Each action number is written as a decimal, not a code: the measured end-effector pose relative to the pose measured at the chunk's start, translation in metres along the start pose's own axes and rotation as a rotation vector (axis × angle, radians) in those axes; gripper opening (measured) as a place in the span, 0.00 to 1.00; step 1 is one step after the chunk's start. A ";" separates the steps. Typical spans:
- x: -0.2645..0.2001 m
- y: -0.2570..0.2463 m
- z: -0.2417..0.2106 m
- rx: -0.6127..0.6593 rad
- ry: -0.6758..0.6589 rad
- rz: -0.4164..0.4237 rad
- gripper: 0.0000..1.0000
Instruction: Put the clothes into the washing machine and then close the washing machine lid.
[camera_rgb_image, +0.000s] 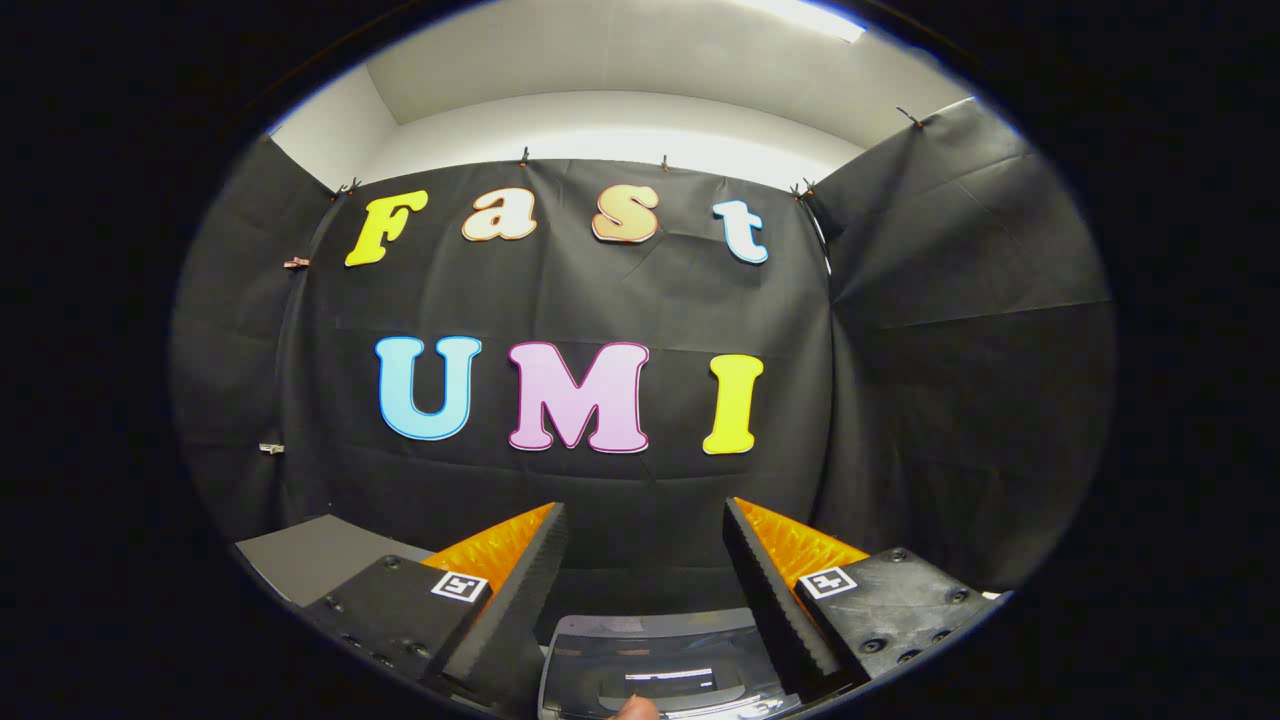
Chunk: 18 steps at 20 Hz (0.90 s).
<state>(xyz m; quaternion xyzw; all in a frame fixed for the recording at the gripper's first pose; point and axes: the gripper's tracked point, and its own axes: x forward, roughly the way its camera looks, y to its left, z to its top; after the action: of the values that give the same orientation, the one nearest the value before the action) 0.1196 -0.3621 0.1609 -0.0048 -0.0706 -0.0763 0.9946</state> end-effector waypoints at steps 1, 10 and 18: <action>0.001 0.000 0.000 -0.005 0.002 -0.002 0.97; 0.007 0.005 -0.002 0.001 0.011 0.003 0.97; 0.009 0.005 -0.006 -0.005 0.026 0.004 0.97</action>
<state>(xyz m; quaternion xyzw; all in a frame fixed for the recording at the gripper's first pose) 0.1297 -0.3591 0.1560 -0.0065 -0.0575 -0.0747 0.9955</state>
